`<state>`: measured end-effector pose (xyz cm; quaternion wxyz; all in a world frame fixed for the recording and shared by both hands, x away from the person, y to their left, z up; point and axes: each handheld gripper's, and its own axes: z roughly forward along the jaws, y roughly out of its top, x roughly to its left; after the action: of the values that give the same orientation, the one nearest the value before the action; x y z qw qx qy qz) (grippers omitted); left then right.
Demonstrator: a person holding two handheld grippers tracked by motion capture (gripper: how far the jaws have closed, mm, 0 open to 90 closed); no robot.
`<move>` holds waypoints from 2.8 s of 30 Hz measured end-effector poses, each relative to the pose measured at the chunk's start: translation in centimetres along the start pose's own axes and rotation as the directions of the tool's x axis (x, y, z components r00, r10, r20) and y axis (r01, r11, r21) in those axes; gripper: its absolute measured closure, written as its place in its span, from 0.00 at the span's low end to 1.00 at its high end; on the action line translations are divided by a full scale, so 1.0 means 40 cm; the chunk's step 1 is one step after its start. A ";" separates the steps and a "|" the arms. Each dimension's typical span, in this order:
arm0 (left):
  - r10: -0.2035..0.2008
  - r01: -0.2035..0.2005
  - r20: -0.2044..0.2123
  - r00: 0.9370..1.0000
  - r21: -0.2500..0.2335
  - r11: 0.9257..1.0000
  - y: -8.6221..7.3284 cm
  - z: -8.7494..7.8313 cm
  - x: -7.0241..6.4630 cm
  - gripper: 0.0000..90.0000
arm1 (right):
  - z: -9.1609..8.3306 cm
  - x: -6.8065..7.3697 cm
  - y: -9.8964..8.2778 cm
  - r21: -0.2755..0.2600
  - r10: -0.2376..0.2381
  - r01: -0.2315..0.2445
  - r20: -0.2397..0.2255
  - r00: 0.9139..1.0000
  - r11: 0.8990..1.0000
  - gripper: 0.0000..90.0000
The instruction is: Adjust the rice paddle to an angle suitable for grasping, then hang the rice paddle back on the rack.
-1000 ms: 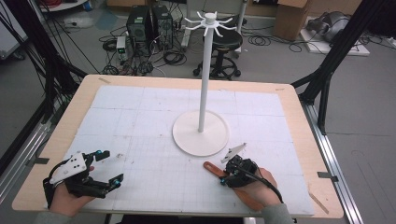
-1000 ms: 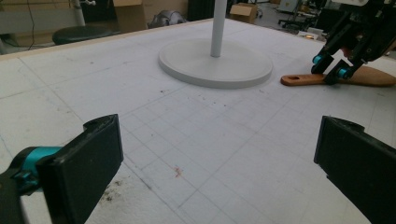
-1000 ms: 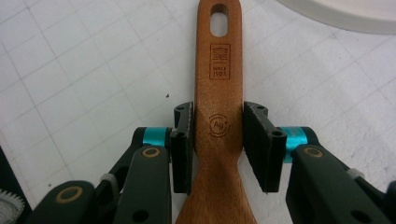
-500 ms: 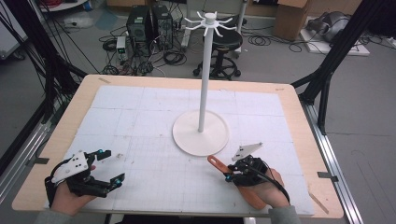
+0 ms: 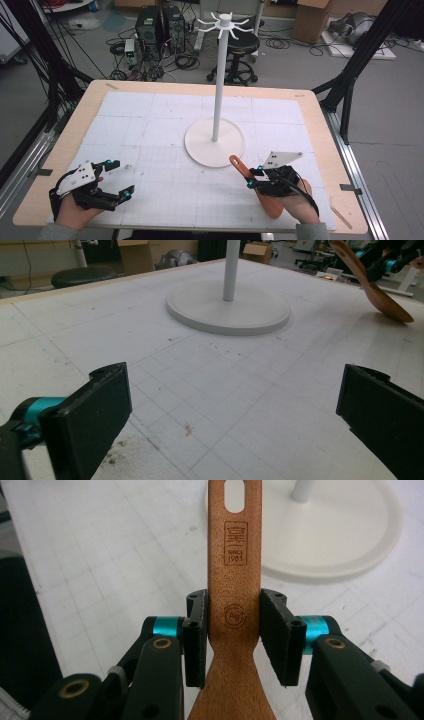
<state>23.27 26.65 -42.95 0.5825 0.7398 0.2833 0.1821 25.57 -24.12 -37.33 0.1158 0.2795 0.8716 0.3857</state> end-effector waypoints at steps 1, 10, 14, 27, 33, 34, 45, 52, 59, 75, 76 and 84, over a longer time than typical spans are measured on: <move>0.001 -0.001 0.000 1.000 0.000 1.000 0.000 0.000 0.000 0.02 | -0.005 0.001 0.002 -0.017 0.003 -0.003 0.006 1.000 1.000 0.71; -0.005 0.005 0.000 1.000 -0.004 1.000 0.000 0.000 0.000 0.02 | -0.036 0.010 0.016 -0.090 -0.022 0.025 0.029 0.999 0.996 0.71; -0.003 0.003 -0.003 1.000 -0.004 1.000 0.000 -0.001 0.001 0.02 | -0.054 0.014 0.022 -0.125 -0.030 0.034 0.032 0.999 0.992 0.71; -0.002 0.002 -0.004 1.000 -0.005 1.000 0.000 -0.001 0.001 0.02 | -0.109 0.005 0.020 -0.264 -0.038 0.047 0.038 0.999 0.963 0.71; -0.005 0.005 -0.003 1.000 -0.008 1.000 0.000 -0.001 0.000 0.02 | -0.130 0.001 0.016 -0.312 -0.035 0.041 0.027 0.999 0.949 0.71; -0.005 0.005 -0.001 1.000 -0.008 1.000 0.001 0.000 0.001 0.02 | -0.132 0.001 0.015 -0.320 -0.033 0.039 0.025 0.999 0.947 0.71; -0.017 0.017 0.003 1.000 -0.006 1.000 0.000 0.013 0.001 0.02 | -0.154 -0.025 -0.015 -0.362 -0.010 0.016 0.019 1.000 0.932 0.71; -0.007 0.007 0.005 1.000 0.003 1.000 -0.003 0.009 -0.004 0.02 | -0.162 -0.040 -0.025 -0.380 0.011 -0.004 0.017 1.000 0.925 0.71; -0.016 0.016 -0.009 1.000 -0.012 1.000 -0.005 -0.013 -0.005 0.02 | -0.166 -0.052 -0.022 -0.393 0.019 -0.009 0.021 1.000 0.920 0.71; -0.021 0.021 -0.018 1.000 -0.021 1.000 -0.008 -0.027 -0.006 0.02 | -0.172 -0.071 -0.004 -0.433 -0.015 0.006 -0.018 1.000 0.901 0.71; -0.024 0.024 -0.018 1.000 -0.023 0.999 -0.008 -0.028 -0.006 0.02 | -0.173 -0.071 -0.002 -0.433 -0.017 0.004 -0.027 0.999 0.901 0.71; -0.028 0.027 -0.025 0.999 -0.027 0.999 -0.010 -0.033 -0.003 0.02 | -0.212 -0.087 0.022 -0.477 -0.066 0.017 -0.087 0.994 0.878 0.71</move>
<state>22.32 27.63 -42.99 0.5912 0.7255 0.2983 0.1874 25.23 -30.81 -31.00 0.1449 0.2040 0.7607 0.5990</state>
